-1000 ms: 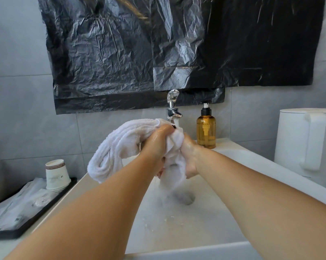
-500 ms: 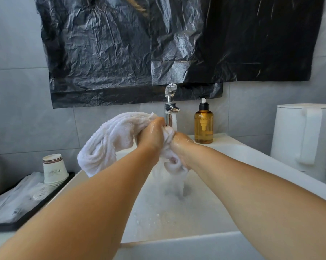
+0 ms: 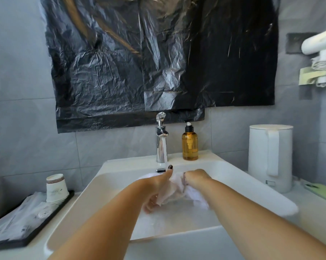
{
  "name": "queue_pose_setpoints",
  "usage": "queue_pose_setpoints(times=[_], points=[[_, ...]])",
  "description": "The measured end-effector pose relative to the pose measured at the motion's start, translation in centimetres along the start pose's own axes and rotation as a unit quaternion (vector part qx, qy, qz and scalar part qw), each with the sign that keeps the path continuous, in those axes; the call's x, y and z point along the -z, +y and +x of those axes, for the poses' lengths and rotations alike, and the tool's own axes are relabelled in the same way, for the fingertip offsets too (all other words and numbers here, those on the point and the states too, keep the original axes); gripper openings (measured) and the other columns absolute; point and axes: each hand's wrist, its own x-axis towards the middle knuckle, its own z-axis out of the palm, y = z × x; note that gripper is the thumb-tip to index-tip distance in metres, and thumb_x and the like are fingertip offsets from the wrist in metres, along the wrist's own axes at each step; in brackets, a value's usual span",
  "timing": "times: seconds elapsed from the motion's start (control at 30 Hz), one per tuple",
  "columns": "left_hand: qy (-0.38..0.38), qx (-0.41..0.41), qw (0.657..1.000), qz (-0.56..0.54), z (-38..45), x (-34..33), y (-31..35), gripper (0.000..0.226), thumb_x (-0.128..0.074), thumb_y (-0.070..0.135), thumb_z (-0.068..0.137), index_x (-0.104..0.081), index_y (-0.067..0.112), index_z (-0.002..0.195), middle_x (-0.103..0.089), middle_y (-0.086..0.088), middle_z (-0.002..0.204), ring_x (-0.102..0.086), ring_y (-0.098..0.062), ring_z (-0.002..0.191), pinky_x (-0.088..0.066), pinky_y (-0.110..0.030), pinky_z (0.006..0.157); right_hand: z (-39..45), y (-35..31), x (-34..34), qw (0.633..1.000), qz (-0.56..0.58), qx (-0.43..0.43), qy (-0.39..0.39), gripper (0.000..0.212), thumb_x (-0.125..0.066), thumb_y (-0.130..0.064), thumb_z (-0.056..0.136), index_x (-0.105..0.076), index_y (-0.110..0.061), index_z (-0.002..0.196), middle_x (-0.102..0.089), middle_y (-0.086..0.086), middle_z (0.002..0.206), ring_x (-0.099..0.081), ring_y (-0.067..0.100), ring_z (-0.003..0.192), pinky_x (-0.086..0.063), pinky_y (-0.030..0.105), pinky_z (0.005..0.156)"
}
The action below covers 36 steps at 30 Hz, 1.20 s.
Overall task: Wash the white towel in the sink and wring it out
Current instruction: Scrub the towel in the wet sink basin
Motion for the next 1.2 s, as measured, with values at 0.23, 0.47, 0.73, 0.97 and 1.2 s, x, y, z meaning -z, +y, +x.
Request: queue_pose_setpoints(times=[0.23, 0.47, 0.73, 0.97, 1.2], points=[[0.203, -0.136, 0.951, 0.188, -5.8, -0.1, -3.6, 0.066, -0.034, 0.058, 0.1, -0.067, 0.002, 0.108, -0.068, -0.015, 0.103, -0.064, -0.032, 0.091, -0.047, -0.029, 0.072, -9.3, 3.1, 1.7, 0.982, -0.164, 0.088, 0.024, 0.045, -0.049, -0.027, 0.095, -0.044, -0.011, 0.136, -0.041, 0.012, 0.139, -0.048, 0.03, 0.126, -0.043, 0.034, 0.099], [0.225, -0.155, 0.931, 0.244, -12.1, -2.1, -7.1, 0.052, -0.05, 0.045, 0.071, -0.061, 0.022, 0.115, -0.062, -0.003, 0.118, -0.054, -0.026, 0.113, -0.036, -0.023, 0.084, -14.6, 3.2, 2.7, 0.967, -0.196, 0.162, 0.013, 0.034, -0.051, -0.015, 0.09, -0.059, -0.008, 0.123, -0.055, 0.013, 0.128, -0.054, 0.031, 0.118, -0.045, 0.034, 0.095], [0.158, -0.18, 0.921, 0.307, -7.9, -1.1, -6.5, 0.089, -0.065, 0.042, 0.09, -0.011, 0.023, 0.158, -0.009, -0.008, 0.164, -0.01, -0.027, 0.152, -0.018, -0.04, 0.12, -9.6, 2.8, 1.6, 0.934, -0.278, 0.181, -0.134, 0.065, -0.064, -0.043, 0.082, -0.04, -0.027, 0.14, -0.041, 0.001, 0.139, -0.042, 0.024, 0.128, -0.041, 0.039, 0.102], [0.1, -0.159, 0.866, 0.464, 1.9, 3.3, -6.3, 0.101, -0.055, 0.06, 0.09, 0.015, 0.031, 0.155, 0.006, -0.002, 0.166, 0.0, -0.03, 0.153, -0.017, -0.059, 0.117, -3.1, 2.2, 1.0, 0.827, -0.446, 0.289, -0.184, 0.076, -0.068, -0.052, 0.075, -0.031, -0.031, 0.138, -0.024, 0.0, 0.119, -0.034, 0.024, 0.117, -0.043, 0.041, 0.092], [0.145, -0.259, 0.89, 0.346, 0.5, 3.5, -6.8, 0.048, -0.032, 0.046, 0.094, -0.049, 0.042, 0.138, -0.047, 0.009, 0.145, -0.041, -0.022, 0.136, -0.035, -0.043, 0.106, -1.1, 5.1, 1.5, 0.903, -0.311, 0.235, -0.182, 0.077, -0.064, -0.046, 0.084, -0.021, -0.04, 0.148, -0.008, -0.004, 0.143, -0.033, 0.023, 0.132, -0.04, 0.033, 0.099]])
